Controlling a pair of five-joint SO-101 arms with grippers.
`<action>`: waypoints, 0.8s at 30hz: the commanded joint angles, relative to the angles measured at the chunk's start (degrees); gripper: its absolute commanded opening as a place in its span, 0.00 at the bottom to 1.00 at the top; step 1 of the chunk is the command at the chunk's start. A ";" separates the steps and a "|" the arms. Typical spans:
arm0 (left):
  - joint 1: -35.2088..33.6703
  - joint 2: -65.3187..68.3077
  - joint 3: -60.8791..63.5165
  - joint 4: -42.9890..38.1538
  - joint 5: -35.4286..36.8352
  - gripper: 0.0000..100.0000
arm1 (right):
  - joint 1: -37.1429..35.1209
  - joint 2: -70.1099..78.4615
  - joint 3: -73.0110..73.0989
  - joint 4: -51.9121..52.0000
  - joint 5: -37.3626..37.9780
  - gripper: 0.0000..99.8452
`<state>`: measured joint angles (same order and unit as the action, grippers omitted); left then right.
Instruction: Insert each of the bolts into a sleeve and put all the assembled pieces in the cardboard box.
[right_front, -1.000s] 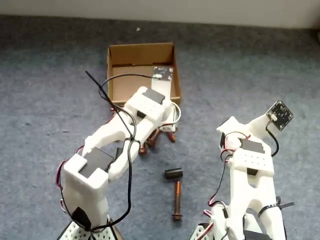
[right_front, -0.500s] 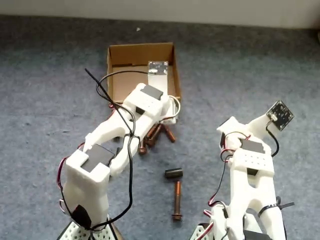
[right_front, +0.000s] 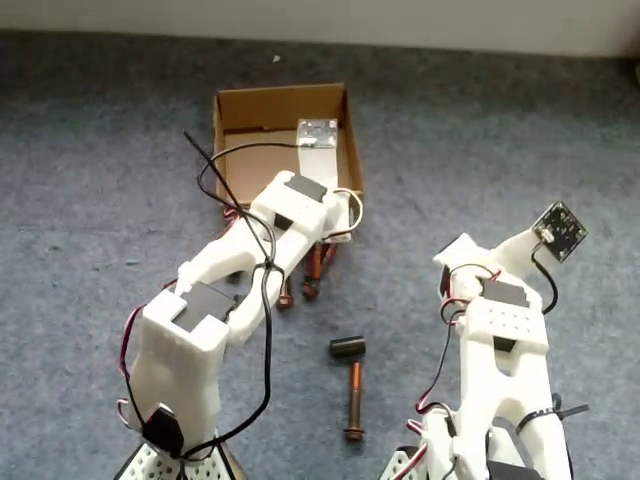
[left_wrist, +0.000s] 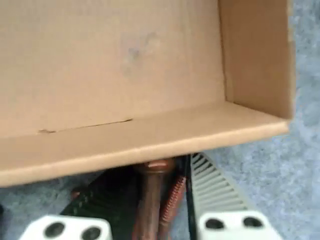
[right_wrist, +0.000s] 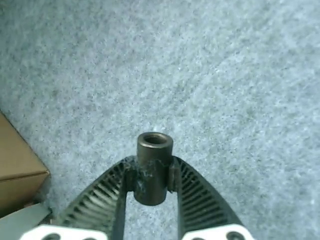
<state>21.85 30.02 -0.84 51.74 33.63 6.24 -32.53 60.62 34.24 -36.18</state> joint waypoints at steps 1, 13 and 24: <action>-0.66 -0.66 -1.54 -1.14 0.09 0.02 | -0.48 -0.40 -0.40 -1.19 -0.35 0.00; 1.45 -9.54 -0.92 7.38 0.00 0.01 | -0.48 -0.40 -0.40 -1.19 -0.35 0.00; 2.51 -16.92 0.48 13.63 -6.86 0.01 | -0.48 -0.66 -0.31 -1.19 -0.26 0.00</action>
<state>23.87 17.45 -0.92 65.01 31.78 6.24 -32.53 60.88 34.24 -36.18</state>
